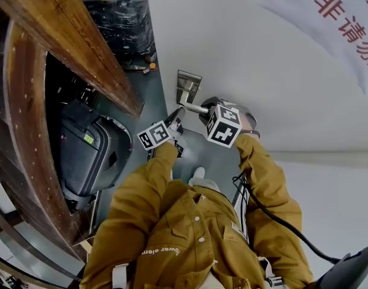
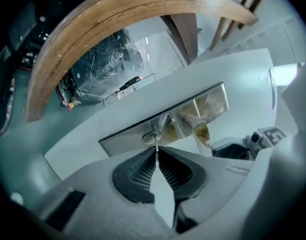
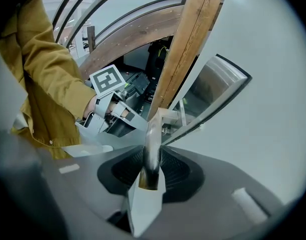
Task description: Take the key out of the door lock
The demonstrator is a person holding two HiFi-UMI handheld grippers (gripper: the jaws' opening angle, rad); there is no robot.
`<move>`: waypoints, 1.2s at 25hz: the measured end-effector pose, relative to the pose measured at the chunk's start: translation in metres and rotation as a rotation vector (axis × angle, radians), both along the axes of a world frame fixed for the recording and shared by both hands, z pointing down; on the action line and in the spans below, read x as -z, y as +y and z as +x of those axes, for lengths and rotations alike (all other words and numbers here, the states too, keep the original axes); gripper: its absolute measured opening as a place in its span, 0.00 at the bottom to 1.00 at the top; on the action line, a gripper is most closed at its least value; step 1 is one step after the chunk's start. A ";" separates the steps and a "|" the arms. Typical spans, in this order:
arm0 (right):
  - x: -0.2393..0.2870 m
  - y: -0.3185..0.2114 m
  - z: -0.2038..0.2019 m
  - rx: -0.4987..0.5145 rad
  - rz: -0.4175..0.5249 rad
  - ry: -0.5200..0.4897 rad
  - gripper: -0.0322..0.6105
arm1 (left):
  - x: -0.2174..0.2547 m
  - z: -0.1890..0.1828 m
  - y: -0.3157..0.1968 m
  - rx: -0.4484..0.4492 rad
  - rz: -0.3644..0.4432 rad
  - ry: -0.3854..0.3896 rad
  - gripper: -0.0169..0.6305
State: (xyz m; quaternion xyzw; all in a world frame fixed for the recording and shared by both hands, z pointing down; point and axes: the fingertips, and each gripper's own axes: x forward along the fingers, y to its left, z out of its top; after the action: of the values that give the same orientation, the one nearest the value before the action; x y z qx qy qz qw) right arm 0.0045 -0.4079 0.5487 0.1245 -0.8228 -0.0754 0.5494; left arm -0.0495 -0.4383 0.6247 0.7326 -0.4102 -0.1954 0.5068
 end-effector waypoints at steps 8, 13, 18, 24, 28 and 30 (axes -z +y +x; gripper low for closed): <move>0.001 0.004 -0.002 0.017 0.033 0.012 0.24 | 0.000 -0.003 0.007 0.102 -0.117 0.468 0.05; 0.001 0.007 -0.002 0.028 0.040 0.025 0.23 | 0.013 -0.005 0.048 0.049 -0.059 0.388 0.05; 0.004 0.005 -0.003 0.019 0.073 0.028 0.23 | 0.031 -0.015 0.084 0.029 -0.003 0.233 0.05; 0.010 0.006 -0.002 -0.090 0.161 -0.086 0.23 | 0.092 -0.029 0.119 -0.031 0.239 -0.343 0.06; 0.055 0.028 0.010 -0.298 0.274 -0.433 0.10 | 0.147 -0.029 0.138 -0.033 0.448 -0.674 0.06; 0.081 0.053 0.016 -0.372 0.273 -0.658 0.06 | 0.167 -0.022 0.148 -0.052 0.523 -0.746 0.06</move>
State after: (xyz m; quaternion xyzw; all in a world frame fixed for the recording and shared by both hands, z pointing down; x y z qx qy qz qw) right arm 0.0200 -0.3546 0.4680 0.3605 -0.9006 -0.0395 0.2394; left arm -0.0713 -0.2898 0.4575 0.8662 -0.4832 -0.0025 0.1272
